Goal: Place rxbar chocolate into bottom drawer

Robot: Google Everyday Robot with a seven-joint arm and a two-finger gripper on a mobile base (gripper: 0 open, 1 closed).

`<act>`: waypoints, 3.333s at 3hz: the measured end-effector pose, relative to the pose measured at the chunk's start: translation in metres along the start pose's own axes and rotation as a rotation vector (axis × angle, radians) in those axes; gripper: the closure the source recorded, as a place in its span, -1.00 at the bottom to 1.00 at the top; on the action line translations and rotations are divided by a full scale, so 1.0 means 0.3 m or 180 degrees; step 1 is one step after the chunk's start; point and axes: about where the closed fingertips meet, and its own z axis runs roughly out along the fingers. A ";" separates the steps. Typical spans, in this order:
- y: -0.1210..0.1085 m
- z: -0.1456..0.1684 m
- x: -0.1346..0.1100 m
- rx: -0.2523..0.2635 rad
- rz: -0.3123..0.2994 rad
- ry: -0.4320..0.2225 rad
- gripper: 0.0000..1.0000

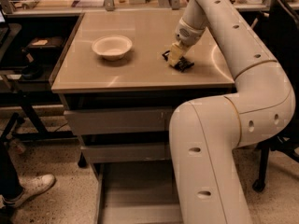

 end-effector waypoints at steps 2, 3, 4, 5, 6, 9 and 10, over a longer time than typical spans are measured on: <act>0.000 0.000 0.000 0.0001 0.0000 -0.0001 -1.00; -0.001 0.000 -0.001 0.0003 0.0000 -0.0004 -1.00; -0.014 -0.105 -0.096 0.0362 -0.0065 -0.0123 -1.00; -0.027 -0.288 -0.204 0.0892 -0.0098 -0.0299 -1.00; -0.038 -0.276 -0.206 0.0904 -0.0145 -0.0300 -1.00; -0.054 -0.163 -0.057 0.0620 0.0147 0.0008 -1.00; -0.054 -0.161 -0.057 0.0618 0.0147 0.0009 -1.00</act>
Offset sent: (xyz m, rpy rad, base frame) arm 0.0011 0.0002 0.0072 0.0000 0.0000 0.0000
